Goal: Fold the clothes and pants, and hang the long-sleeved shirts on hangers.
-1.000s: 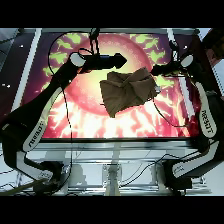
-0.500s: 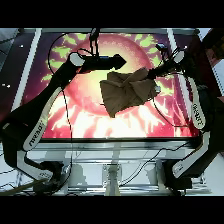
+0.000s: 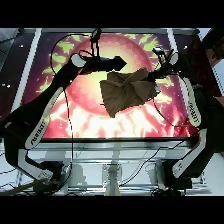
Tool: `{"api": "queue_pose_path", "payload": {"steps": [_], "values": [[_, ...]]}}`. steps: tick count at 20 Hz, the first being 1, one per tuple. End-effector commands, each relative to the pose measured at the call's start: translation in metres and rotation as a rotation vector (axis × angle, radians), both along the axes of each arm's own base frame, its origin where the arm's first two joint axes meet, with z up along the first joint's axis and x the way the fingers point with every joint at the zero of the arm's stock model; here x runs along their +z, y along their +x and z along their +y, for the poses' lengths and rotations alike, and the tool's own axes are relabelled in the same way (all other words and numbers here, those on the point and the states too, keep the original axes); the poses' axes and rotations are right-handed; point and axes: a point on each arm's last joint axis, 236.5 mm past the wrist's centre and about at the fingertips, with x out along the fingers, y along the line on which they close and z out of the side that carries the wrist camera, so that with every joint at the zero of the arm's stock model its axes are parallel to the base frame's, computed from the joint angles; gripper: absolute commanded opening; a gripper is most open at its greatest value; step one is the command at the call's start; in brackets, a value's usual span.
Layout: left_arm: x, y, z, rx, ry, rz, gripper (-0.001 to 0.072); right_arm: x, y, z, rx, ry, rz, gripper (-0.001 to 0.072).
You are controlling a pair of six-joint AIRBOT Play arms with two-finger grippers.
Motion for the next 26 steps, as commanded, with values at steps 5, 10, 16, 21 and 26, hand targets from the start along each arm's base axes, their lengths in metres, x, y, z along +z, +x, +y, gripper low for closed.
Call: {"api": "queue_pose_path", "payload": {"steps": [5,10,16,21,26], "values": [[0.000,0.000,0.000,0.000,0.001,0.000,0.0484,-0.001,0.010,-0.021,-0.244,0.188,0.097,0.0505],[-0.001,0.000,0.000,0.000,0.001,0.001,0.0484,-0.012,0.000,-0.009,-0.312,0.475,0.224,0.0545],[-0.001,0.000,0.000,0.000,0.001,0.001,0.0484,-0.042,-0.006,0.003,-0.322,0.524,0.301,0.0592],[-0.001,0.000,0.000,0.000,0.001,0.001,0.0484,-0.043,-0.030,0.050,-0.236,0.668,0.446,0.0590],[-0.001,0.000,0.000,0.000,0.001,0.000,0.0484,-0.026,-0.032,0.107,-0.105,0.752,0.427,0.0590]]}}
